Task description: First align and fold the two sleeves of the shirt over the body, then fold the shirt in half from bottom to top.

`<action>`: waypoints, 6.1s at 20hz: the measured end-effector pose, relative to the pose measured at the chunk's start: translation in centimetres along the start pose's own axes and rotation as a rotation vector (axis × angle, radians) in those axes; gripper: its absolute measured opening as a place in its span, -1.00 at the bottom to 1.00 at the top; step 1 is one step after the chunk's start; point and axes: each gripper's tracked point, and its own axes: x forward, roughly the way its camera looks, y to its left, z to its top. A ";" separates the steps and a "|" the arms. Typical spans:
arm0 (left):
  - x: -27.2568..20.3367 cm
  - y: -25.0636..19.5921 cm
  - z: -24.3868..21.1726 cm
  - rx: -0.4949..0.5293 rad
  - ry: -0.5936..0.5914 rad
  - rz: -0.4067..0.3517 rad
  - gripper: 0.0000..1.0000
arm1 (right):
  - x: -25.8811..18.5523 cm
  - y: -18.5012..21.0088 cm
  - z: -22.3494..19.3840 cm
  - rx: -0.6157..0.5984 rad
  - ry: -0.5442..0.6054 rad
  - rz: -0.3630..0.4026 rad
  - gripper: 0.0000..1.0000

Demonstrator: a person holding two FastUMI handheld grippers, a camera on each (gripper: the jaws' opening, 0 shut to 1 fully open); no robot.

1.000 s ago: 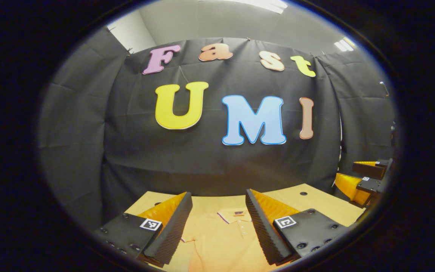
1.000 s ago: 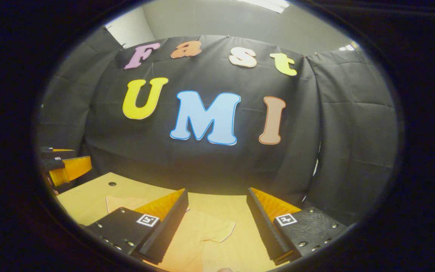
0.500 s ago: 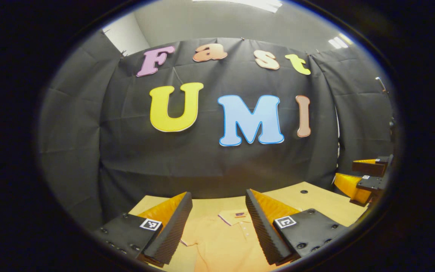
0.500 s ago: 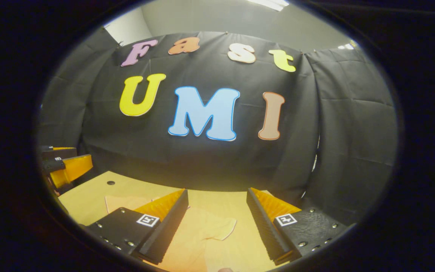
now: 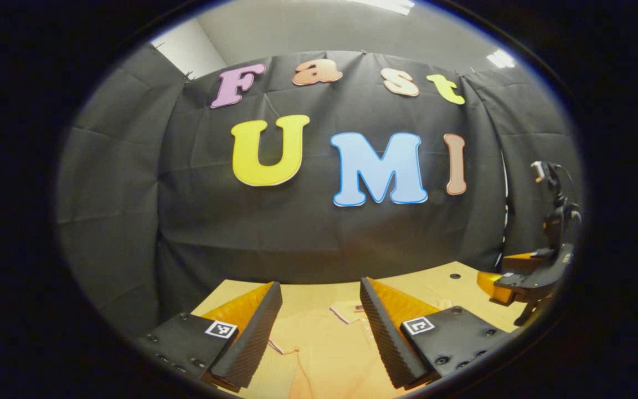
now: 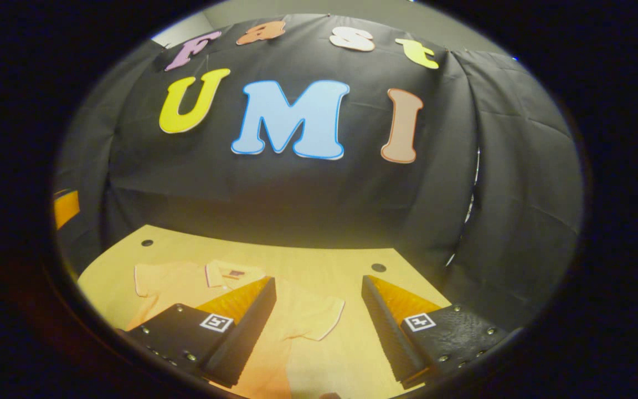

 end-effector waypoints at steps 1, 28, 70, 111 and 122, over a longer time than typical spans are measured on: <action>-0.5 0.1 -0.2 0.001 0.003 0.007 0.86 | 1.3 -0.3 -1.0 0.004 0.026 0.001 0.93; -7.2 3.9 -3.3 -0.002 0.095 0.235 0.87 | 18.9 -2.1 -15.5 0.080 0.507 0.001 0.70; -7.5 6.7 -6.4 -0.068 0.131 0.316 0.87 | 15.1 11.5 -10.8 -0.071 0.418 0.357 -0.49; 20.8 17.1 -31.4 0.004 0.482 0.145 0.86 | -13.0 10.0 -1.3 0.066 0.124 0.205 0.93; 21.8 16.7 -34.1 -0.045 0.547 0.146 0.91 | -13.8 8.0 -4.6 0.172 0.207 0.152 0.93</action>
